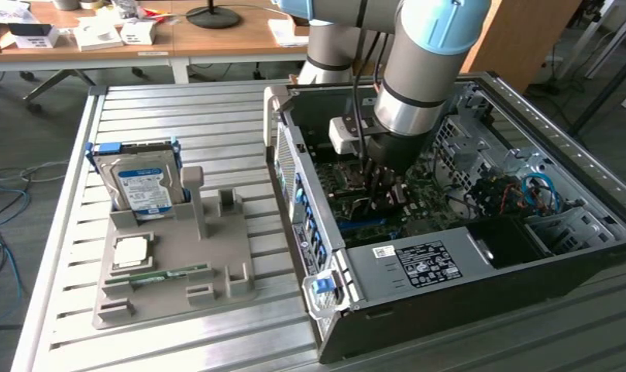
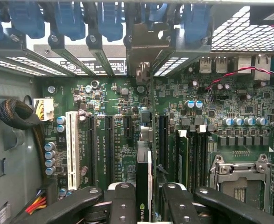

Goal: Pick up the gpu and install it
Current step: 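Insert the gpu into the slot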

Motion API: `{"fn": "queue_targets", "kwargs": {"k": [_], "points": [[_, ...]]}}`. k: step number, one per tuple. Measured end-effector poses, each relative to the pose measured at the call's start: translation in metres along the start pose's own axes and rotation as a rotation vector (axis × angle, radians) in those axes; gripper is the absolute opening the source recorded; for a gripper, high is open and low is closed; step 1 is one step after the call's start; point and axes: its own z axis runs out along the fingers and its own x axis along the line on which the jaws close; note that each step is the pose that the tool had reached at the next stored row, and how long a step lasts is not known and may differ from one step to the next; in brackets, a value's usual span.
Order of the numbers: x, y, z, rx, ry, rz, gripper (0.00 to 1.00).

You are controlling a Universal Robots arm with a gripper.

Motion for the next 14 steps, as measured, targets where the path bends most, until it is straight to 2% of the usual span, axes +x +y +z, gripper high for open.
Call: {"fn": "queue_targets", "kwargs": {"k": [14], "points": [[-0.0001,0.0000,0.0000,0.0000,0.0000,0.000,0.26]]}}
